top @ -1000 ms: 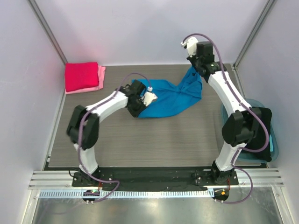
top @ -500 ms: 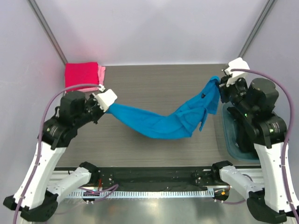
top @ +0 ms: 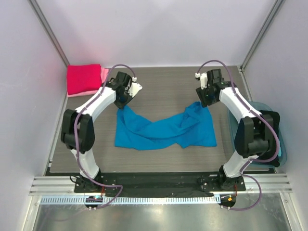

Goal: Fold and stack the t-shirts
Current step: Flatten the tshirt out

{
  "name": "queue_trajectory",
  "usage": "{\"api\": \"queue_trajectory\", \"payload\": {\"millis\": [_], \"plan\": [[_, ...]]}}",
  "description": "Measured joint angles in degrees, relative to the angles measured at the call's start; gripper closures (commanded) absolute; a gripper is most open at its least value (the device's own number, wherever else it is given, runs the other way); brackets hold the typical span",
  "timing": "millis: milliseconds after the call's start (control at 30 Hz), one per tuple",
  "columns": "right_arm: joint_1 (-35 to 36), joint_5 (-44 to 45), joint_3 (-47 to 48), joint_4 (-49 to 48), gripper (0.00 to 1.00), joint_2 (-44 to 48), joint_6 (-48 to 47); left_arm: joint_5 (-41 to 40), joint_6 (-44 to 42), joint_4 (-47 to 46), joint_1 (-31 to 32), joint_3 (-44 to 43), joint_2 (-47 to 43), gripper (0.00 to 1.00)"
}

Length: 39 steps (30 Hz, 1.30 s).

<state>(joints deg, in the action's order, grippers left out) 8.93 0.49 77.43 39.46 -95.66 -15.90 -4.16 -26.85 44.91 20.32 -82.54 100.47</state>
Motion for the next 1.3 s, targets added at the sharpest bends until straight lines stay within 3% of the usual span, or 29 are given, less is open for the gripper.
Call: {"api": "queue_trajectory", "payload": {"millis": [133, 333, 400, 467, 533, 700, 1300], "plan": [[-3.9, -0.1, 2.5, 1.4, 0.50, -0.2, -1.1, -1.9, 2.8, 0.2, -1.0, -5.5, 7.1, 0.89], [-9.6, -11.4, 3.8, 7.4, 0.60, 4.1, -9.0, -4.7, 5.9, -1.5, -1.6, -8.7, 7.5, 0.80], [-9.0, -16.2, 2.8, 12.2, 0.61, 4.7, -12.2, -5.1, 6.6, -1.5, -1.6, -9.0, 7.5, 0.72], [-8.4, -20.5, 0.3, 16.6, 0.62, 4.6, -15.4, -5.5, 7.1, -1.6, -1.6, -9.0, 7.5, 0.55], [-8.0, -23.3, -2.6, 21.2, 0.61, 3.8, -18.2, -5.9, 7.5, -1.7, -1.6, -8.9, 7.5, 0.46], [-8.0, -24.9, -7.2, 26.1, 0.57, 0.5, -21.7, -6.3, 8.8, -1.8, -1.6, -8.9, 7.5, 0.35], [-8.0, -20.1, -9.1, 22.2, 0.51, -7.8, -22.6, -5.8, 10.6, -1.4, -1.6, -7.2, 6.8, 0.34]]}}
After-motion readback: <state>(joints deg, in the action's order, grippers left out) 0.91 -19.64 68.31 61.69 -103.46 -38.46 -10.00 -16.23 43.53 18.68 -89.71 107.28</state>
